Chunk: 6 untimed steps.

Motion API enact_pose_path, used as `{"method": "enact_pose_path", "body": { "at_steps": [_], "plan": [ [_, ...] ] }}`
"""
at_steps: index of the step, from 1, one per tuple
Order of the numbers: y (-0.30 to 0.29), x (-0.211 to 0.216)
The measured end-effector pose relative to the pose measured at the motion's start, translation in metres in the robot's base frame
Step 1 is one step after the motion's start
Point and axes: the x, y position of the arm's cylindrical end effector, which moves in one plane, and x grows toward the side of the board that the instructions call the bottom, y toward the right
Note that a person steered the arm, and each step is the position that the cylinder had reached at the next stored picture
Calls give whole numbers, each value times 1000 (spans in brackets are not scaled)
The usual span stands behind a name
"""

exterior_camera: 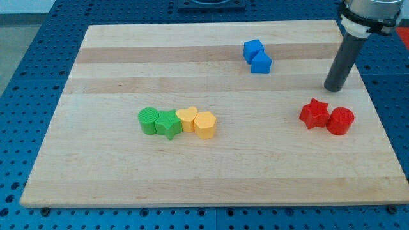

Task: Push the red circle to the bottom

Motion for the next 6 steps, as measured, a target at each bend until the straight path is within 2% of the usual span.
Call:
{"method": "enact_pose_path", "body": {
  "at_steps": [2,3,5,6],
  "plan": [
    [0,59],
    [0,59],
    [-12,115],
    [-12,159]
  ]
}}
